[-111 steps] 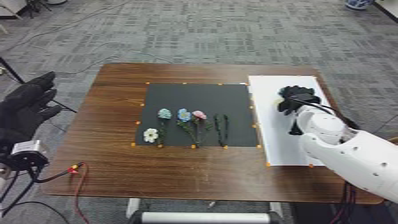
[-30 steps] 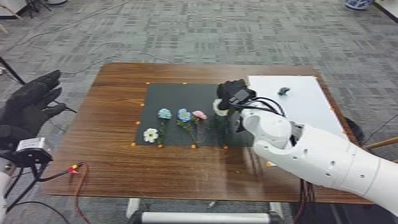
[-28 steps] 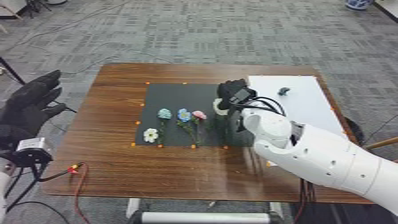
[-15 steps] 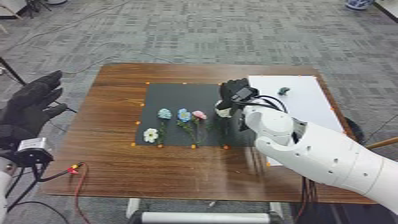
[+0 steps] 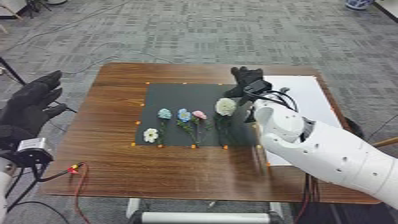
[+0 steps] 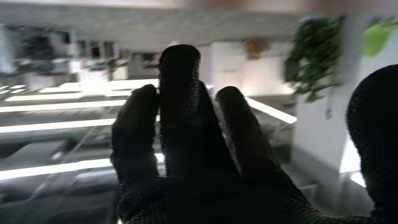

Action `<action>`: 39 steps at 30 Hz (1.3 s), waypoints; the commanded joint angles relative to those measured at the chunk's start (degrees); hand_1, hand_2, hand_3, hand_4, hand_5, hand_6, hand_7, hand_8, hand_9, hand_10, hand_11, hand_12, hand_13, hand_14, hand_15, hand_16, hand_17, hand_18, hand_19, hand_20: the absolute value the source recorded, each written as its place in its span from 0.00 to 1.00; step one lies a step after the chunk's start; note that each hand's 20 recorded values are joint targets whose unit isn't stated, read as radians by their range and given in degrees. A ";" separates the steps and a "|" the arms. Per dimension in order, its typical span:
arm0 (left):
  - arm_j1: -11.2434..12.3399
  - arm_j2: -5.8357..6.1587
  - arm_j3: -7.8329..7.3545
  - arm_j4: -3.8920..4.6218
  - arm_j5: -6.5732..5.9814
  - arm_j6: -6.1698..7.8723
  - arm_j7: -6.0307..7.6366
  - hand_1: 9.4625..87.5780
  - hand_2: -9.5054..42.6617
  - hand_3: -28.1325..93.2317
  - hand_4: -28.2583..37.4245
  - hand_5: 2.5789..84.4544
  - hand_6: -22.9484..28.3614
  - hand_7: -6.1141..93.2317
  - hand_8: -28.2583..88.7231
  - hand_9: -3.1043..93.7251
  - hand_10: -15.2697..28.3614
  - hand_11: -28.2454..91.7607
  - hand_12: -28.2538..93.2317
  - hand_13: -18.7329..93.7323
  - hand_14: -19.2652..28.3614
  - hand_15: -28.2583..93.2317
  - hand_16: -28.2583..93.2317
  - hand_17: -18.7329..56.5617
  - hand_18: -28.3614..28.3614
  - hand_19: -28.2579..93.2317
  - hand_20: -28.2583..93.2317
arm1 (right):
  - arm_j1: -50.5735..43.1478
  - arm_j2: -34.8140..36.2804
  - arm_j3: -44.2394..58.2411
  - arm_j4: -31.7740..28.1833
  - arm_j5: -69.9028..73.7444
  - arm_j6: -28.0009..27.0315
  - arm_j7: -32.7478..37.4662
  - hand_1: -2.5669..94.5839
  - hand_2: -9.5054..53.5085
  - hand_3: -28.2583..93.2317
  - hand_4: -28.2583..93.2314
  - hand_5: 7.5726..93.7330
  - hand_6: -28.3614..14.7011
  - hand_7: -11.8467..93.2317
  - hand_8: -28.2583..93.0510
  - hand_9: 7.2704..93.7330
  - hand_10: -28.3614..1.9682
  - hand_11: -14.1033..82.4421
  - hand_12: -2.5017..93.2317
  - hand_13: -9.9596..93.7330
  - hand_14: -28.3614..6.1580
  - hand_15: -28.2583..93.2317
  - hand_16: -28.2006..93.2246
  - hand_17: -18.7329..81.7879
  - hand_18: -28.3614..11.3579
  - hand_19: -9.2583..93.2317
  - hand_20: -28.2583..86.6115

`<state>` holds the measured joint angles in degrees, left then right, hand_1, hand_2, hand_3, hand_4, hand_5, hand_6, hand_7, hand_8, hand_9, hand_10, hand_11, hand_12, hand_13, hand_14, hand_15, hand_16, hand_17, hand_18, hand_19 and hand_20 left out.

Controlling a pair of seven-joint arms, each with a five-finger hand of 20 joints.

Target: Arrange flowers

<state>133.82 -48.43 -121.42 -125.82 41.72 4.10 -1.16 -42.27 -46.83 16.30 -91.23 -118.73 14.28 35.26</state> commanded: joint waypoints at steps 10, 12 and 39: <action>0.76 -0.55 -0.37 -0.48 -0.31 1.04 0.42 0.17 0.11 0.79 0.00 0.21 0.48 0.24 0.16 0.14 0.52 0.32 0.38 0.17 0.59 0.43 0.23 0.00 0.81 0.51 0.30 | 0.13 4.11 3.41 12.91 0.44 -12.78 4.88 0.37 0.00 1.00 0.05 0.16 0.41 0.29 0.16 0.19 0.41 0.29 0.22 0.55 0.58 0.79 0.39 0.37 0.17 0.83 0.69; 0.52 -0.53 -0.23 -0.42 -0.24 0.98 0.35 0.17 0.11 0.80 0.00 0.20 0.48 0.24 0.16 0.14 0.52 0.32 0.38 0.17 0.59 0.43 0.23 0.00 0.81 0.51 0.30 | 0.22 3.77 3.82 14.18 0.27 -15.20 3.04 0.43 0.00 1.00 0.02 0.15 0.43 0.32 0.15 0.19 0.47 0.30 0.20 0.57 0.69 0.78 0.46 0.38 0.18 0.85 0.69; 0.74 -0.69 -0.59 -0.36 -0.13 0.18 0.06 0.17 0.11 0.80 0.00 0.21 0.48 0.25 0.16 0.14 0.52 0.32 0.38 0.17 0.59 0.44 0.22 0.00 0.81 0.51 0.30 | -7.31 7.89 10.23 3.92 -0.59 -16.17 -8.30 0.42 0.00 0.92 0.00 0.40 0.69 0.51 0.07 0.54 0.65 0.48 0.27 0.73 0.83 0.72 0.54 0.44 0.22 0.87 0.71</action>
<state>134.13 -48.81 -121.68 -125.98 41.71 4.43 -0.93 -46.16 -39.87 22.87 -83.15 -117.58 4.24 29.42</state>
